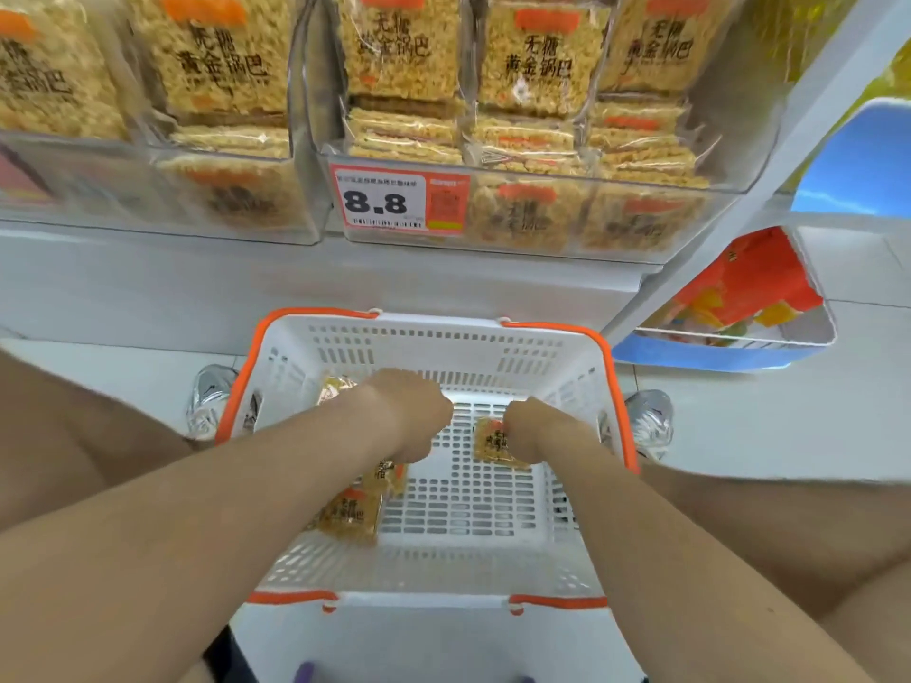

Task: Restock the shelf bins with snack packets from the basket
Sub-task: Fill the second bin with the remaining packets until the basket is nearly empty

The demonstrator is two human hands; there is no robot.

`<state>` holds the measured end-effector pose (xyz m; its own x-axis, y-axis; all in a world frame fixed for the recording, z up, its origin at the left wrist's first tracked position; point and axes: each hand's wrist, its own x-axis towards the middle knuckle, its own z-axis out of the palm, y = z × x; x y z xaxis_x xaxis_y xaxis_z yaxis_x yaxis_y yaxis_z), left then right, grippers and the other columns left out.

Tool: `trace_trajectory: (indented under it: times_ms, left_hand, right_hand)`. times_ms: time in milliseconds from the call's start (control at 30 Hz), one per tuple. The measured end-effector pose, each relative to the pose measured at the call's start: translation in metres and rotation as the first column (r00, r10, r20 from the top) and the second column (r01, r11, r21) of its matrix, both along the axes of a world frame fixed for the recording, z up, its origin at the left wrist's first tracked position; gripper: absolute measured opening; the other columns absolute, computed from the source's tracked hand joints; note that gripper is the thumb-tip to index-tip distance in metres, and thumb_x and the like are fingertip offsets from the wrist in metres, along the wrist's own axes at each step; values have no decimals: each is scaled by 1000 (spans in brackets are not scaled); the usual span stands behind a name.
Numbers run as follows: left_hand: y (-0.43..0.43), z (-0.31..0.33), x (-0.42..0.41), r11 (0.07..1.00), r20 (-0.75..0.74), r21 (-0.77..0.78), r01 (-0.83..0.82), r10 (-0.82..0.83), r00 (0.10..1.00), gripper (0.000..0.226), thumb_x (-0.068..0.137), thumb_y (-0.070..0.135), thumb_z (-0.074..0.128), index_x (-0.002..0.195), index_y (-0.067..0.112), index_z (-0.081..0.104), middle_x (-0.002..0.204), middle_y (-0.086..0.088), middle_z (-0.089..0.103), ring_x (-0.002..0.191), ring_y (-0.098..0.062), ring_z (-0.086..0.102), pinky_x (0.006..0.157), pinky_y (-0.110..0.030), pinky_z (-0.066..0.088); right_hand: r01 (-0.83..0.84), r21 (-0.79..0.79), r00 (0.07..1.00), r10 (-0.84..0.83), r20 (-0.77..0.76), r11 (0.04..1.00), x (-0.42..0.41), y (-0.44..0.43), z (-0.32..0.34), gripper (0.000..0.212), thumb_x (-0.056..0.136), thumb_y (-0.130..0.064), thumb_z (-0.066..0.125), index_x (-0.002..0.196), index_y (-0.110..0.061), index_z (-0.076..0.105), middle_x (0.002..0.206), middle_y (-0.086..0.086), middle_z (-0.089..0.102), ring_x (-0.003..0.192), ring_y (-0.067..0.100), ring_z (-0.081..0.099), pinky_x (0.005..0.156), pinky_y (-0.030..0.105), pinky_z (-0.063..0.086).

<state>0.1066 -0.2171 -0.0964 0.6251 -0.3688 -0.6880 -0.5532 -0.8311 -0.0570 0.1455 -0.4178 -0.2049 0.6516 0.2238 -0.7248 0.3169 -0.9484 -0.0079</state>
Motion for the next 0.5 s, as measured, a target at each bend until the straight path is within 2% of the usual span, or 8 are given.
trace_trajectory:
  times_ms: [67,167,267,333,400,467,500]
  left_hand:
    - [5,-9,-1,1000,-18,26,-13,14,1000,18,102,15,51,109,15,68,94,-1,64,70,-18,56,55,-31,41]
    - [11,-18,-1,997,-31,65,-34,36,999,17,103,16,50,105,17,66,89,2,60,66,-15,54,53,-31,38]
    - [14,-23,-2,995,-41,79,-55,59,997,18,102,12,47,102,17,65,94,1,63,65,-15,53,51,-30,37]
    - [14,-24,-4,995,-68,76,-60,65,996,19,101,11,46,103,15,65,91,0,62,63,-15,52,50,-30,37]
    - [14,-26,-5,996,-80,64,-59,64,995,19,100,10,47,102,15,65,89,-1,62,63,-16,53,50,-31,38]
    - [15,-27,-5,997,-86,58,-54,59,995,20,100,11,47,105,15,66,93,-1,65,65,-17,55,50,-31,38]
    - [15,-28,-5,997,-93,59,-51,57,994,21,100,12,47,107,16,66,95,-1,66,67,-18,55,50,-31,37]
  right_hand:
    - [92,-8,996,-91,25,996,-9,-8,-21,25,101,-11,46,123,-10,58,121,12,61,103,30,63,80,38,48]
    - [222,42,972,-225,73,974,-15,-16,-52,40,99,-8,52,138,-9,47,132,11,59,116,32,62,83,38,50]
    - [266,106,960,-273,54,958,-16,-18,-78,78,95,-9,64,160,-14,21,154,11,41,139,35,44,106,48,48]
    - [249,98,965,-255,56,963,-17,-18,-87,90,93,-12,68,163,-17,12,159,11,35,147,34,32,111,49,43]
    - [201,43,970,-205,134,979,-19,-16,-94,84,90,-16,71,158,-17,22,151,13,40,143,34,35,108,47,43]
    - [128,-19,971,-121,206,992,-18,-12,-97,63,89,-26,73,143,-16,43,138,13,47,130,34,47,104,44,45]
    - [114,-12,975,-110,195,993,-17,-9,-97,46,89,-27,73,130,-16,54,129,11,52,120,33,55,98,42,47]
